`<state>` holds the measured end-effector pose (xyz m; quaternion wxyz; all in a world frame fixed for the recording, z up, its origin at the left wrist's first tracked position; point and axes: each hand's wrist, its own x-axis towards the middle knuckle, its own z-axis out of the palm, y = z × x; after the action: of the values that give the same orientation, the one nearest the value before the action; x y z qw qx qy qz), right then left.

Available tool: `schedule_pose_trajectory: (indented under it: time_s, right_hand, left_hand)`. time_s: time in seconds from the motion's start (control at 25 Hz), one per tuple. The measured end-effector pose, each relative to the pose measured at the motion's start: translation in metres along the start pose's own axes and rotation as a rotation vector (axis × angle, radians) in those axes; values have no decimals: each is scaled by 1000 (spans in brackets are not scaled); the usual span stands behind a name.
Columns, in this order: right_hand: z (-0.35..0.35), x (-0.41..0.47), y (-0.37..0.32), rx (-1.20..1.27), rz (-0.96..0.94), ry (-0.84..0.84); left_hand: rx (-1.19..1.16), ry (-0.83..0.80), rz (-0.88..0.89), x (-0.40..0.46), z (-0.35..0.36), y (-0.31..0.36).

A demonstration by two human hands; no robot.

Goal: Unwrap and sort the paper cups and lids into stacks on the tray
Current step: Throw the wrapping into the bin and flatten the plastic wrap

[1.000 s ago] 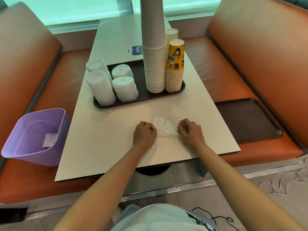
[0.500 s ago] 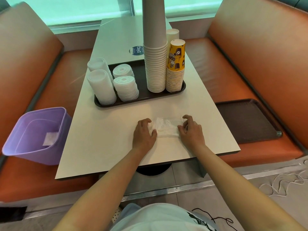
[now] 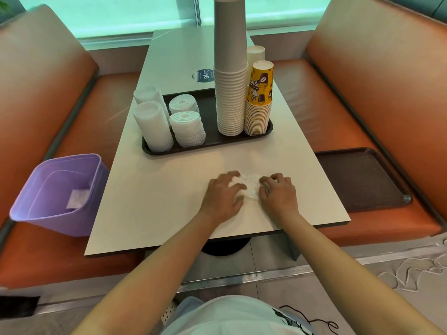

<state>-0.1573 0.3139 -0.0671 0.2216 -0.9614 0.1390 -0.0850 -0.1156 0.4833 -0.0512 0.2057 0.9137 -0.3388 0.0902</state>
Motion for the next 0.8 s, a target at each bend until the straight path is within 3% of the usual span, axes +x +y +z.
schedule_pose_trajectory:
  time_s: [0.08, 0.12, 0.28, 0.52, 0.72, 0.8]
  right_hand:
    - [-4, -2, -5, -44, 32, -59]
    - [-5, -2, -7, -39, 43, -89]
    - [-9, 1, 5, 163, 39, -156]
    - [-25, -2, 13, 205, -94, -288]
    - [-15, -8, 1, 165, -165, -235]
    - [-11, -9, -2, 146, -156, -200]
  left_hand:
    - [38, -229, 67, 3, 2, 9]
    - [18, -258, 38, 5, 6, 9]
    - [-154, -151, -57, 3, 15, 1]
    - [-736, -77, -283, -7, 1, -6]
    - [-757, -158, -318, -6, -3, -5]
    - [-544, -144, -154, -10, -2, -9]
